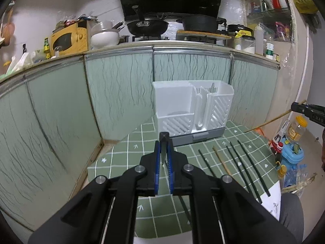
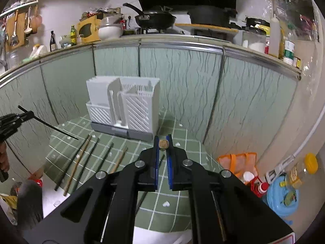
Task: Organize utensils
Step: 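Lift both held chopsticks and carry them toward the white utensil holder, then lower both chopsticks into the holder and open both tools, then move both open tools back over the remaining chopsticks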
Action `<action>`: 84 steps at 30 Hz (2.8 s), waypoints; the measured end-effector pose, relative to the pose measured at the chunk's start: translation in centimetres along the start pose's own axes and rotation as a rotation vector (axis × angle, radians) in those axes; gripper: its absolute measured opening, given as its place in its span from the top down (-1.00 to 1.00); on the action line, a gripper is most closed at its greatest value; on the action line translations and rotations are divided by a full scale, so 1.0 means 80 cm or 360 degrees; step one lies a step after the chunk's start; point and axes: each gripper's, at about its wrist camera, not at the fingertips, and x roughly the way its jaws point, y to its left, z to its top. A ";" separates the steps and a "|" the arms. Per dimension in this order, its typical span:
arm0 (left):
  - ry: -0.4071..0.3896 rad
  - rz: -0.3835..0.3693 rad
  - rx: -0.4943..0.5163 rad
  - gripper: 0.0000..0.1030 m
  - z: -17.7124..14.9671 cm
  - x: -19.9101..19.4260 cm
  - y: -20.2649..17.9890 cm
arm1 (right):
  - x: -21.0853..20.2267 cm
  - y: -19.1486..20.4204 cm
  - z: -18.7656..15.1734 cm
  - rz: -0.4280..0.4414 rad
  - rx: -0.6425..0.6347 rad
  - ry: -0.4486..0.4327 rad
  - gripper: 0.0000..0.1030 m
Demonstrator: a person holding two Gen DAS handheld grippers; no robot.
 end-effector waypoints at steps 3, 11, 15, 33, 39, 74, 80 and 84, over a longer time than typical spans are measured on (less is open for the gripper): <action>-0.0027 -0.0031 0.0028 0.88 0.022 -0.001 -0.009 | -0.003 0.003 0.017 0.0032 -0.0006 -0.0014 0.88; -0.0071 -0.0145 0.0123 0.88 0.087 0.004 -0.041 | -0.011 0.021 0.074 0.0106 -0.0077 -0.0058 0.88; -0.0103 -0.0210 0.0147 0.88 0.126 0.005 -0.060 | -0.010 0.023 0.104 0.0139 -0.0084 -0.0079 0.88; -0.0113 -0.0372 0.0160 0.88 0.222 0.095 -0.123 | 0.066 0.009 0.164 0.0184 -0.0069 -0.0032 0.88; -0.0017 -0.0379 0.0136 0.88 0.207 0.147 -0.128 | 0.107 0.006 0.154 0.0209 -0.0053 0.0026 0.88; -0.0092 -0.0030 0.0126 -0.91 0.046 0.006 -0.066 | 0.013 0.026 0.013 -0.0050 -0.0078 0.0023 -0.84; -0.0080 0.0016 0.0131 -0.91 0.015 -0.003 -0.065 | 0.008 0.030 -0.024 -0.0045 -0.0069 0.0040 -0.84; -0.0056 0.0020 0.0097 -0.91 -0.005 -0.005 -0.060 | 0.008 0.031 -0.045 -0.0058 -0.0058 0.0049 -0.84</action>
